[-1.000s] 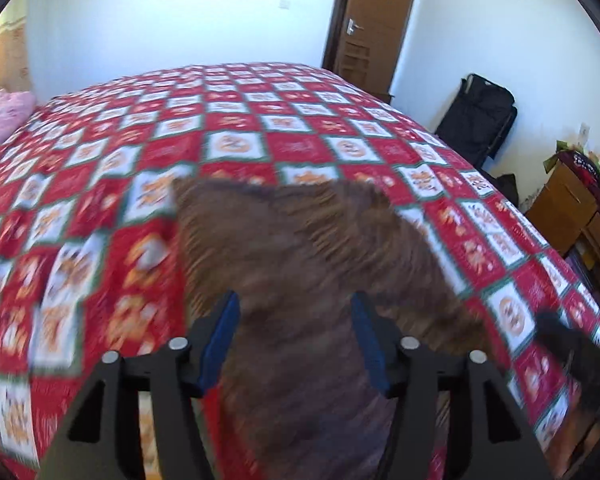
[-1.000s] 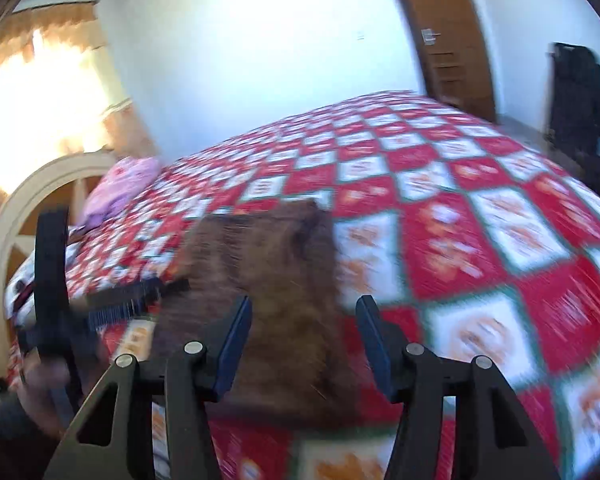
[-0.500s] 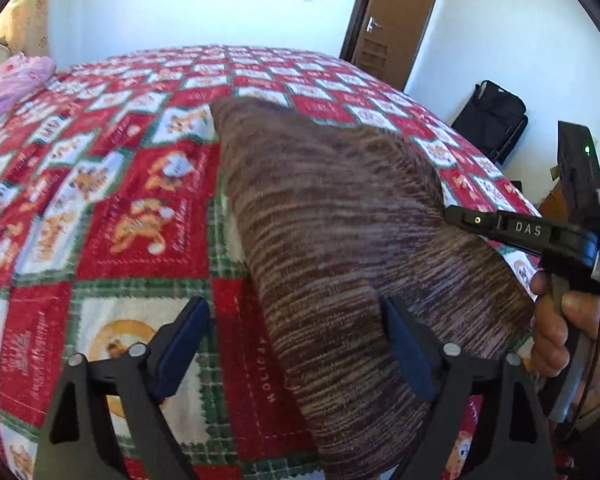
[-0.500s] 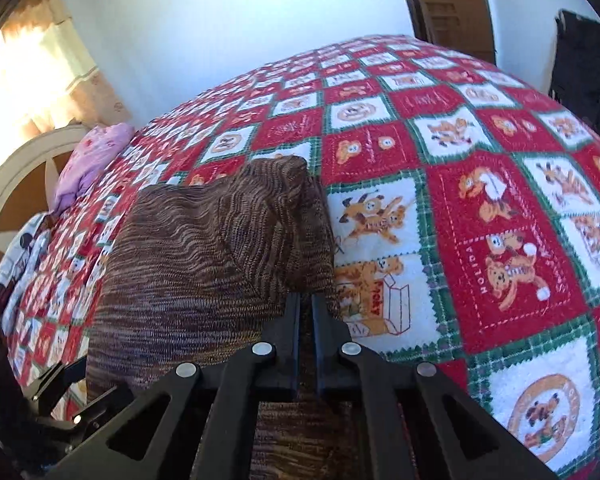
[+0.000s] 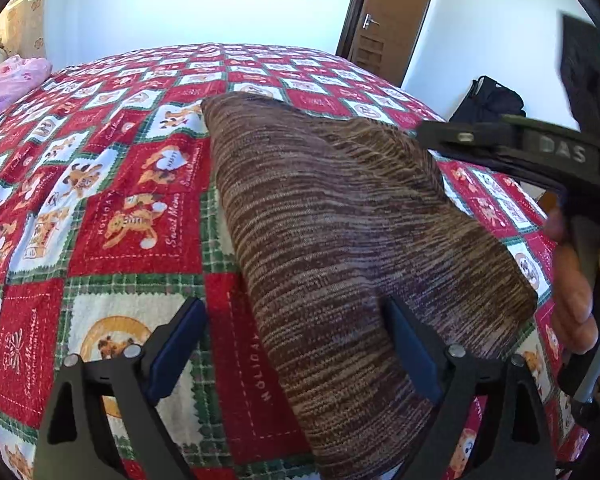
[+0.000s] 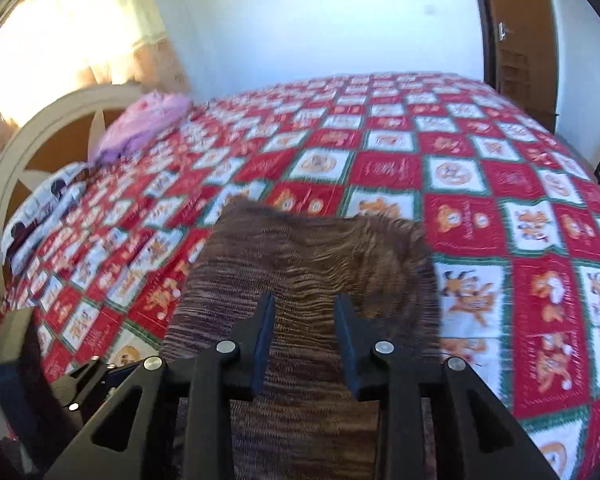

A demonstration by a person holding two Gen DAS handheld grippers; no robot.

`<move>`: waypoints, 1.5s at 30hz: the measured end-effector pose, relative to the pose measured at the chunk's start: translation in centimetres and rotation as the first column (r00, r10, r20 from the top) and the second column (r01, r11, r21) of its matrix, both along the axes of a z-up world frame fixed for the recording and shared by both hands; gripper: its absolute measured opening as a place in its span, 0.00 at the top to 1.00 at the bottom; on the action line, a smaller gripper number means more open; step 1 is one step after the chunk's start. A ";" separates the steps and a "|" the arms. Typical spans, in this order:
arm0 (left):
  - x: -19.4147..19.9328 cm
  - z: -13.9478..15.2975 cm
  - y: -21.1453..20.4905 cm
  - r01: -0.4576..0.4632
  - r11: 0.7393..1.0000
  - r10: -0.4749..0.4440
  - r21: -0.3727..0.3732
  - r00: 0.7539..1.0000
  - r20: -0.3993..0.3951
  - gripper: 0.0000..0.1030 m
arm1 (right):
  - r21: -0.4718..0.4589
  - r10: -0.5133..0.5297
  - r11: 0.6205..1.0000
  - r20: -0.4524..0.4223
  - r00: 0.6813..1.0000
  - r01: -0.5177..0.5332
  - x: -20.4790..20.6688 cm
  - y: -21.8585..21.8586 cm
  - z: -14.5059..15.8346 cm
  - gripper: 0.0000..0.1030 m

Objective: Fold small clothes

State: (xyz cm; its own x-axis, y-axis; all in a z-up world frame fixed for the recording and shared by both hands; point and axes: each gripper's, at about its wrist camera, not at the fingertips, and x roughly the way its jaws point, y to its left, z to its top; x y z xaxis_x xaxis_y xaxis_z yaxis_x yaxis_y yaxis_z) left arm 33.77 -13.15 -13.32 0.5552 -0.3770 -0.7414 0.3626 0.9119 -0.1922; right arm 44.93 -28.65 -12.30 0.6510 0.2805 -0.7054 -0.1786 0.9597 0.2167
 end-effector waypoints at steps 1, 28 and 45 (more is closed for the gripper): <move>0.0 0.0 0.0 0.000 1.000 0.000 0.002 1.000 0.002 0.09 | -0.009 -0.012 1.000 -0.032 0.999 0.012 0.7 -0.1 -0.7 0.69; -1.0 0.0 0.3 0.020 1.000 -0.020 0.000 1.000 0.000 0.03 | -0.083 0.038 0.996 -0.044 0.998 -0.042 -5.3 -3.8 -3.9 0.85; 2.1 0.0 -0.4 -0.022 1.000 0.022 -0.011 0.999 -0.039 0.00 | 0.133 -0.067 0.989 -0.007 0.998 0.067 -0.8 -9.7 -2.0 0.30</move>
State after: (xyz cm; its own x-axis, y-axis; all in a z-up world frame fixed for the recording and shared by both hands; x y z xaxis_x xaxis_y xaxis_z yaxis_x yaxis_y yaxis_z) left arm 35.83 -13.51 -13.35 0.5340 -0.3738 -0.7584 0.3343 0.9172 -0.2167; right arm 44.17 -38.33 -14.26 0.6696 0.3281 -0.6663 -0.1142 0.9320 0.3441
